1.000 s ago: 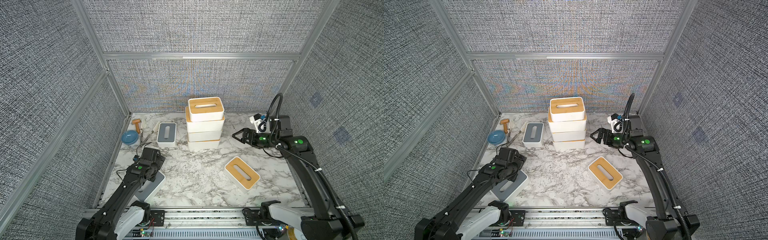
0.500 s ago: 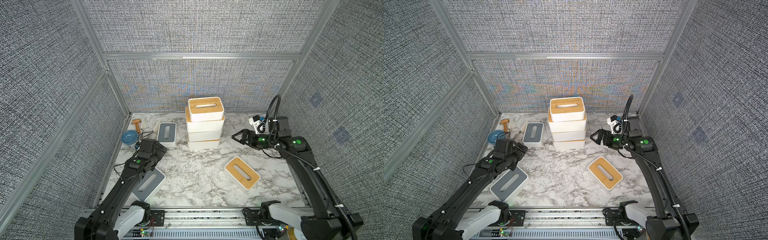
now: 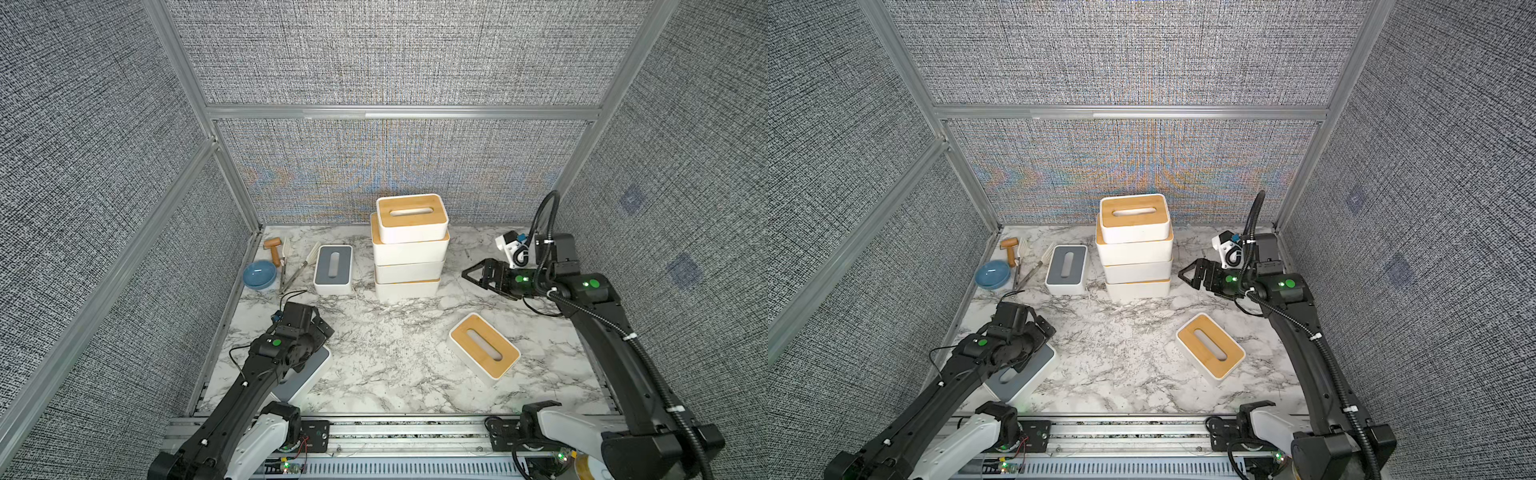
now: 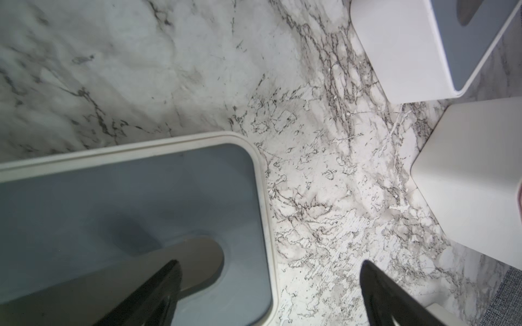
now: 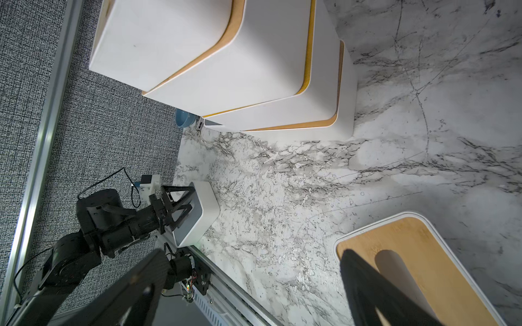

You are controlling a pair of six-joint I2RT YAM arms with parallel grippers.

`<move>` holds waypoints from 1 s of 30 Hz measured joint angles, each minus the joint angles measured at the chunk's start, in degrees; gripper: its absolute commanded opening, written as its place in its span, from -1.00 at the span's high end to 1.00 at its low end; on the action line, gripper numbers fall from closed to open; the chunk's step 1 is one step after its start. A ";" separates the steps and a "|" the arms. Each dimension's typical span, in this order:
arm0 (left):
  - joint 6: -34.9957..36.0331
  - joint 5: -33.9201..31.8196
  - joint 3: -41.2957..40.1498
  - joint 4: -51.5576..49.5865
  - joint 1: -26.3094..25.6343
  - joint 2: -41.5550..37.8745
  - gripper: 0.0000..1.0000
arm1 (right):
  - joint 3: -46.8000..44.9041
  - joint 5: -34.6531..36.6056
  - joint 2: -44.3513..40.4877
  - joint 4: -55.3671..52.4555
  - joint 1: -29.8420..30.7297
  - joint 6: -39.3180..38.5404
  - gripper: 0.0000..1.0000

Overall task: Stack the tissue boxes
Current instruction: Pick up the tissue box from the center of the board.

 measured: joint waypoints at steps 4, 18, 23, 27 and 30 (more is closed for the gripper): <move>-0.02 -0.02 0.07 3.10 0.00 2.56 -0.99 | -0.33 0.02 -0.66 -0.20 0.00 0.00 -0.98; -3.65 0.79 -0.85 14.51 0.00 7.89 -0.99 | 0.31 0.68 -1.22 -1.84 -0.04 -0.28 -0.98; -7.13 0.85 1.05 22.27 -0.02 12.72 -0.99 | 0.31 0.66 -1.22 -1.84 -0.04 -0.26 -0.98; -8.66 0.83 4.50 27.52 0.00 16.04 -0.99 | 0.31 0.66 -1.68 -1.84 -0.04 -0.24 -0.98; -7.50 0.83 7.65 28.37 -0.02 16.94 -0.99 | 0.31 0.66 -2.03 -1.84 -0.04 -0.24 -0.98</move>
